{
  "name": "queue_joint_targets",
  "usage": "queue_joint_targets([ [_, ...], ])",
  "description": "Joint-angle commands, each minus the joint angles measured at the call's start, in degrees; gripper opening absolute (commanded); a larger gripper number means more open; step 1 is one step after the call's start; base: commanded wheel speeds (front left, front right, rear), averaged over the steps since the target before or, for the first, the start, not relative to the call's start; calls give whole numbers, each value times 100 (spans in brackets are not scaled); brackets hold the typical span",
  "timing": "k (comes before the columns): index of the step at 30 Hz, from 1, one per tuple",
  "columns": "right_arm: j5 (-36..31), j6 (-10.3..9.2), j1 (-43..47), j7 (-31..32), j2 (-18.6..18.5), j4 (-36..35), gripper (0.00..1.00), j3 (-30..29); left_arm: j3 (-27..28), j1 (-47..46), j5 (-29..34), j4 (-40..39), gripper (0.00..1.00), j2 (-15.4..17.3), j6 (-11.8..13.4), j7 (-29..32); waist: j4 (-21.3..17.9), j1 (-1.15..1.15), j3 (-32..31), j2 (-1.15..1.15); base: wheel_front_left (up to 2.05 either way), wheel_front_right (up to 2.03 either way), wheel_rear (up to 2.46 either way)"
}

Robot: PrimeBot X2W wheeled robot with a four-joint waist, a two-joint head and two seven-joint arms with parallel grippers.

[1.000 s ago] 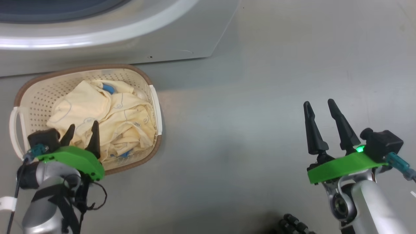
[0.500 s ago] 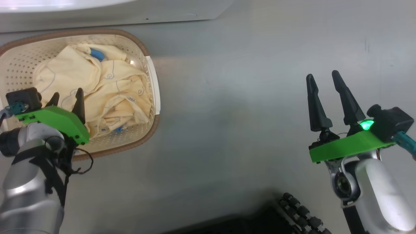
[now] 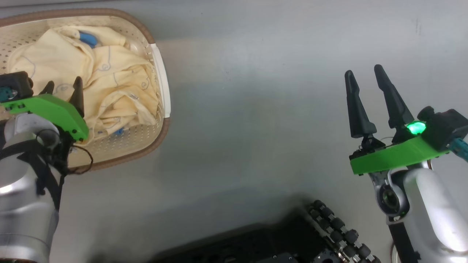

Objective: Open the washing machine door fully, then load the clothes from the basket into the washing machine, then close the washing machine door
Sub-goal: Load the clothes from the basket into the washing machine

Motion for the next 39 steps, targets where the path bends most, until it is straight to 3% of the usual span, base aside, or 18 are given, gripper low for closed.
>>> queue_joint_targets([
  [1,46,-15,149,-55,-108,-143,100,90,61,65,-46,-25,100,263,3,15,-49,0,109,0,0,0,0],
  [10,54,-15,133,-55,-128,-199,100,71,-293,-228,-215,159,100,428,3,61,-105,0,367,0,0,0,0],
  [21,58,-15,125,-55,-149,-228,100,68,-649,-452,-527,263,100,405,3,115,-155,0,551,0,0,0,0],
  [30,51,-15,79,-55,-137,-220,100,80,-1140,-381,-1157,-36,100,335,2,462,-146,0,586,0,0,0,0],
  [39,38,-15,71,-55,-141,-253,100,74,-1554,-415,-1425,-126,100,551,2,504,-180,0,670,0,0,0,0],
])
